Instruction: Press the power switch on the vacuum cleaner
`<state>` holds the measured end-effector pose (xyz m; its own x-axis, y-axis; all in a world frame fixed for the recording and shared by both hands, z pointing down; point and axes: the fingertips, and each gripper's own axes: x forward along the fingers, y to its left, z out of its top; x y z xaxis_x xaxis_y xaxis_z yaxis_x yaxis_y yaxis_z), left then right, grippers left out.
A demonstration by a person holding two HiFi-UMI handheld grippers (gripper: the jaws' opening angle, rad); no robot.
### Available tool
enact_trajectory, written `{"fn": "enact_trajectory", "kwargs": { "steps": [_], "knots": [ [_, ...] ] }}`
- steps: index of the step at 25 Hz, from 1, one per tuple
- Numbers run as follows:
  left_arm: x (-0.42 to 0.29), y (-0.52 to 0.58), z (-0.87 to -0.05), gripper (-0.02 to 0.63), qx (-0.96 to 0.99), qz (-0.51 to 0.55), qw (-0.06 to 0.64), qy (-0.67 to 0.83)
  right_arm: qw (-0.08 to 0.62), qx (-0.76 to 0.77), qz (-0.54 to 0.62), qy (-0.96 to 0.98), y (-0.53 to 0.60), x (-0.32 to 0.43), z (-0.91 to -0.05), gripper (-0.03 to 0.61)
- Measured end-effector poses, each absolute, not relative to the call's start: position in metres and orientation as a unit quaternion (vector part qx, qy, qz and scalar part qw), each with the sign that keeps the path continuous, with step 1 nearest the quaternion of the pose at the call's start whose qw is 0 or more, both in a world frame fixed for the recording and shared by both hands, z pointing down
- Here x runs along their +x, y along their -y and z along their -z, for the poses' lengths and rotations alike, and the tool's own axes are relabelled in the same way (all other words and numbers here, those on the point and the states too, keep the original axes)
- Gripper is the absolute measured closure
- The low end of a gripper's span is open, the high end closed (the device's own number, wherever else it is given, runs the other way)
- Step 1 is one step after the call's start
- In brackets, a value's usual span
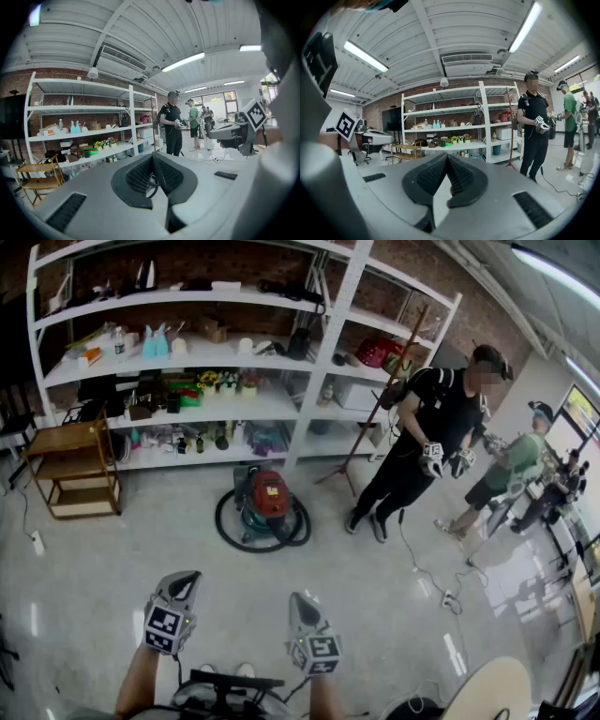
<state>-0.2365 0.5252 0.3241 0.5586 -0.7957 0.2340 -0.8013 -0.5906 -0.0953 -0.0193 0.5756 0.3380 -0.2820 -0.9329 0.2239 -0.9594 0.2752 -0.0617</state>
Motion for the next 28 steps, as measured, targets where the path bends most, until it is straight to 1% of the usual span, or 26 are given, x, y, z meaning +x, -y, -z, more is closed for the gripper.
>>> {"fn": "enact_trajectory", "kwargs": {
  "steps": [8, 16, 28],
  "knots": [
    [-0.236, -0.525, -0.321, 0.606, 0.883, -0.127, 0.015, 0.452, 0.045, 0.593, -0.103, 0.798, -0.574, -0.019, -0.327, 0.577],
    [-0.229, -0.526, -0.325, 0.606, 0.884, -0.128, 0.015, 0.449, 0.060, 0.593, -0.100, 0.797, -0.575, -0.014, -0.335, 0.577],
    [-0.196, -0.525, -0.328, 0.606, 0.883, -0.134, 0.012, 0.450, 0.058, 0.579, -0.102, 0.807, -0.570, 0.010, -0.345, 0.577]
  ]
}}
